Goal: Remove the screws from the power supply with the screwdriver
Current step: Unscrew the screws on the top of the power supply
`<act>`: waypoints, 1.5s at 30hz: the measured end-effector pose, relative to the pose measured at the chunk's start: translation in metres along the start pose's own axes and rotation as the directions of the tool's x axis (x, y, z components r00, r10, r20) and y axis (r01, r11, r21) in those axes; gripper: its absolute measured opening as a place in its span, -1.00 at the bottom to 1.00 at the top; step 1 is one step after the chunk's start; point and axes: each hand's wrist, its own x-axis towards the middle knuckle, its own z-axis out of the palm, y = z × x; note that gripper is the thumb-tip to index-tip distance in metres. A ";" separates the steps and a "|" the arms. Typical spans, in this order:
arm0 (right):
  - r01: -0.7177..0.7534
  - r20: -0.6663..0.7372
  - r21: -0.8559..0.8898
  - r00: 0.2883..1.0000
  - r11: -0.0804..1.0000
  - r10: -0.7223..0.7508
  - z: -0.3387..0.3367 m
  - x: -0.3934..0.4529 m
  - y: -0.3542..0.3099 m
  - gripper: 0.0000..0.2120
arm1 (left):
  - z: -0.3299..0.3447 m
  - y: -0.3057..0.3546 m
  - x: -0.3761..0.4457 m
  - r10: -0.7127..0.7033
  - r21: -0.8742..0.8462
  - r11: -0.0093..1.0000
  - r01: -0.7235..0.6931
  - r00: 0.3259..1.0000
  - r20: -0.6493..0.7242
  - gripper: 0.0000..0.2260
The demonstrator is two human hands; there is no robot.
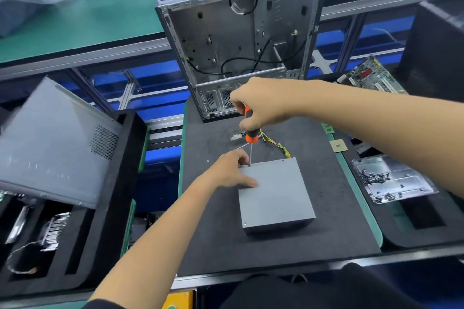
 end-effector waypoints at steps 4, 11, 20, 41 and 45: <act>-0.013 0.003 -0.005 1.000 1.000 0.013 -0.001 -0.002 0.002 -0.76 | 0.003 0.004 -0.003 -0.049 0.035 0.998 0.050 0.999 -0.018 -0.48; -0.005 -0.017 -0.012 1.000 1.000 0.005 0.001 -0.004 -0.002 -0.76 | -0.004 0.016 0.006 -0.189 0.093 0.979 0.183 0.981 0.054 -0.54; -0.050 -0.076 0.002 0.996 0.999 0.050 0.002 -0.010 0.003 -0.80 | -0.004 0.014 -0.001 -0.165 0.154 0.974 0.167 0.986 -0.026 -0.42; -0.037 -0.031 -0.089 0.999 0.995 0.035 0.011 -0.009 -0.007 -0.81 | -0.010 0.015 0.005 -0.170 0.148 0.976 0.161 0.984 0.045 -0.53; 0.004 -0.034 -0.089 0.999 0.996 -0.007 0.009 -0.009 -0.009 -0.80 | -0.012 0.008 0.001 -0.089 0.042 0.995 0.089 0.996 0.007 -0.63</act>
